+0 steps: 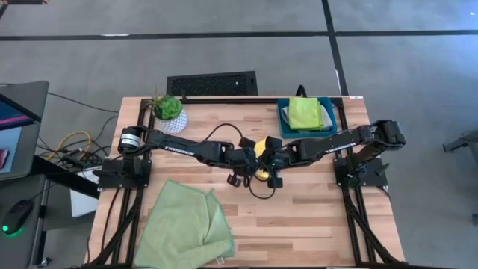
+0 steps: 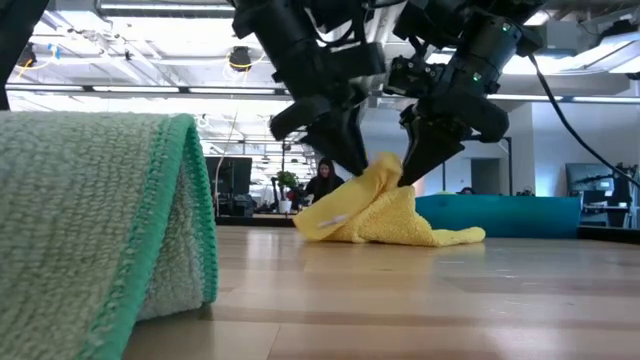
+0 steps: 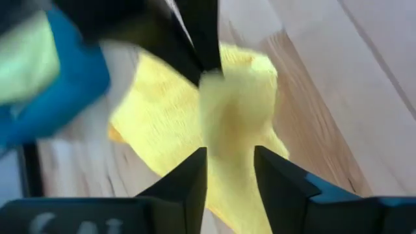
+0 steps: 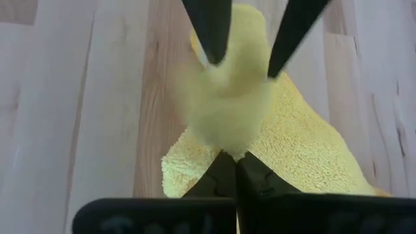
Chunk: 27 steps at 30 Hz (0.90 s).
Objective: Fold microfiber towels
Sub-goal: Fold the yellow microfiber towel
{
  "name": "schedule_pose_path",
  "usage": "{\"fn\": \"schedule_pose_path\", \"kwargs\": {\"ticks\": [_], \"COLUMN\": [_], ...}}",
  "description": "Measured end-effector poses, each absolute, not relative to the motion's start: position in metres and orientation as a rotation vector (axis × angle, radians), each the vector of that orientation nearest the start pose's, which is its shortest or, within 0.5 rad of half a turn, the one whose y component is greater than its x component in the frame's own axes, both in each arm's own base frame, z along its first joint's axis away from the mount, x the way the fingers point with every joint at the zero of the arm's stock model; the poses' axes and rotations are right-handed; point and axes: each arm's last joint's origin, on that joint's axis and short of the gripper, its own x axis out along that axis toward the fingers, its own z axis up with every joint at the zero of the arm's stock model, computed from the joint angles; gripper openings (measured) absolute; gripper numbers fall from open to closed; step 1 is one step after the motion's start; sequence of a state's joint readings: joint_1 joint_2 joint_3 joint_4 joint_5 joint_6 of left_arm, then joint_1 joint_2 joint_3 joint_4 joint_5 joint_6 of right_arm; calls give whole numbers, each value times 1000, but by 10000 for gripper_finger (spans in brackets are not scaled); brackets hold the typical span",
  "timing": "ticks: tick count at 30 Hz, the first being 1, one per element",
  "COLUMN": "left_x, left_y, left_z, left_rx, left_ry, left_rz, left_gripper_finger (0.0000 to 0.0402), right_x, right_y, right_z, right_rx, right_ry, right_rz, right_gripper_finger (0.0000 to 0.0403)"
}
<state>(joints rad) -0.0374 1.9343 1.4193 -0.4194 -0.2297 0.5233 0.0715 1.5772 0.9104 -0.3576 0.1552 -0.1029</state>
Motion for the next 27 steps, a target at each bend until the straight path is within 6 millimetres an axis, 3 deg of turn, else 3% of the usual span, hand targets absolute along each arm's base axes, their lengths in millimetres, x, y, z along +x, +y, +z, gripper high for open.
{"fn": "schedule_pose_path", "kwargs": {"ticks": [6,11,19,23,27], "left_x": [401,392,370,360,355], "left_y": [-10,-13,-14,-13,-15], "left_z": [203,223,259,265,266], "left_rx": [468,426,435,394,369], "left_ry": [1067,1040,1017,1054,1089], "left_rz": [-51,-77,21,43,50], "left_gripper_finger": [140,141,142,142,142], "right_x": [298,297,290,287,283], "right_y": [17,17,15,12,3], "right_z": [183,185,197,207,206], "right_rx": [-213,-214,-216,-173,-17], "right_ry": [1035,1031,1009,973,994], "right_rz": [-25,-25,-60,-95,-225], "right_gripper_finger": [9,6,7,6,6]}}
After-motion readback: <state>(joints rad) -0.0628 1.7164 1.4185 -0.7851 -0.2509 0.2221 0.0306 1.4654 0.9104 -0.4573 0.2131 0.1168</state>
